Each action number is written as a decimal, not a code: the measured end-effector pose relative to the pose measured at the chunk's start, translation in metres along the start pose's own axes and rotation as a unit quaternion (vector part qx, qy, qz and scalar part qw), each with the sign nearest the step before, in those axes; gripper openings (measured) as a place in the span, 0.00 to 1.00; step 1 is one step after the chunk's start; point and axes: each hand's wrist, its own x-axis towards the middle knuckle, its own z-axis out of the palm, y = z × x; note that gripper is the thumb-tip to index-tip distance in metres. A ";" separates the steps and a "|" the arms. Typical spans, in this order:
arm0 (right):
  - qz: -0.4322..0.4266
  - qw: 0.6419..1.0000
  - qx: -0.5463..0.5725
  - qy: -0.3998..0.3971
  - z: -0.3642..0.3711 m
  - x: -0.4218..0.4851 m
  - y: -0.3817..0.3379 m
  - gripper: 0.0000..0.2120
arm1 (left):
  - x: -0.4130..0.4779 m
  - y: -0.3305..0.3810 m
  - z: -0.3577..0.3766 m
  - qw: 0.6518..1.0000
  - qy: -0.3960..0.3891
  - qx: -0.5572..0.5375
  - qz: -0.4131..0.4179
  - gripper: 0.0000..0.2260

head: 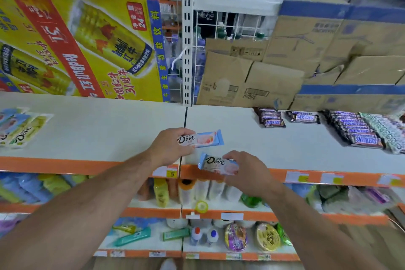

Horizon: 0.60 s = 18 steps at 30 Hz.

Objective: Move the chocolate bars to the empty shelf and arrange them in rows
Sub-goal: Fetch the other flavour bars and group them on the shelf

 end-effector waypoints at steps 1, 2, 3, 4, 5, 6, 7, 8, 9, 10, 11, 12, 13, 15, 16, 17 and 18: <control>0.002 1.000 0.004 -0.002 0.000 0.003 0.005 0.26 | 0.006 0.001 0.003 1.000 -0.004 -0.003 0.001 0.19; 0.006 1.000 0.009 -0.004 0.000 0.007 0.010 0.26 | 0.013 0.001 0.006 1.000 -0.009 -0.007 0.003 0.19; 0.010 1.000 0.012 -0.005 -0.001 0.012 0.014 0.26 | 0.021 0.001 0.009 1.000 -0.014 -0.008 0.004 0.19; 0.014 1.000 0.016 -0.004 -0.002 0.017 0.019 0.26 | 0.029 0.001 0.012 1.000 -0.019 -0.007 0.003 0.18; 0.017 1.000 0.020 -0.002 -0.003 0.023 0.023 0.25 | 0.039 0.001 0.015 1.000 -0.022 -0.006 0.003 0.18; 0.019 1.000 0.025 0.000 -0.005 0.030 0.028 0.25 | 0.050 0.001 0.018 1.000 -0.025 -0.002 0.006 0.18; 0.021 0.999 0.031 0.004 -0.007 0.036 0.032 0.25 | 0.062 0.000 0.021 0.999 -0.027 0.006 0.017 0.19; 0.023 0.999 0.034 0.008 -0.009 0.044 0.036 0.25 | 0.074 -0.001 0.024 0.999 -0.029 0.018 0.032 0.19; 0.027 0.999 0.035 0.011 -0.012 0.052 0.039 0.25 | 0.087 -0.002 0.027 0.998 -0.034 0.033 0.049 0.20; 0.031 0.999 0.031 0.014 -0.014 0.060 0.043 0.25 | 0.099 -0.003 0.030 0.996 -0.040 0.046 0.062 0.21; 0.035 0.999 0.024 0.017 -0.015 0.069 0.046 0.24 | 0.111 -0.004 0.034 0.995 -0.046 0.056 0.070 0.21; 0.040 0.999 0.018 0.020 -0.016 0.077 0.049 0.24 | 0.123 -0.007 0.037 0.994 -0.051 0.064 0.074 0.20; 0.044 0.999 0.015 0.021 -0.016 0.085 0.052 0.24 | 0.133 -0.009 0.041 0.993 -0.054 0.072 0.078 0.20; 0.051 0.998 0.019 0.015 -0.017 0.098 0.057 0.24 | 0.154 -0.014 0.047 0.991 -0.058 0.087 0.084 0.20; 0.052 0.998 0.021 0.012 -0.017 0.104 0.060 0.24 | 0.165 -0.017 0.050 0.991 -0.056 0.090 0.087 0.20; 0.053 0.998 0.019 0.010 -0.017 0.110 0.062 0.24 | 0.175 -0.019 0.051 0.990 -0.052 0.095 0.090 0.20; 0.054 0.998 0.014 0.010 -0.018 0.116 0.064 0.24 | 0.186 -0.020 0.052 0.989 -0.047 0.104 0.093 0.21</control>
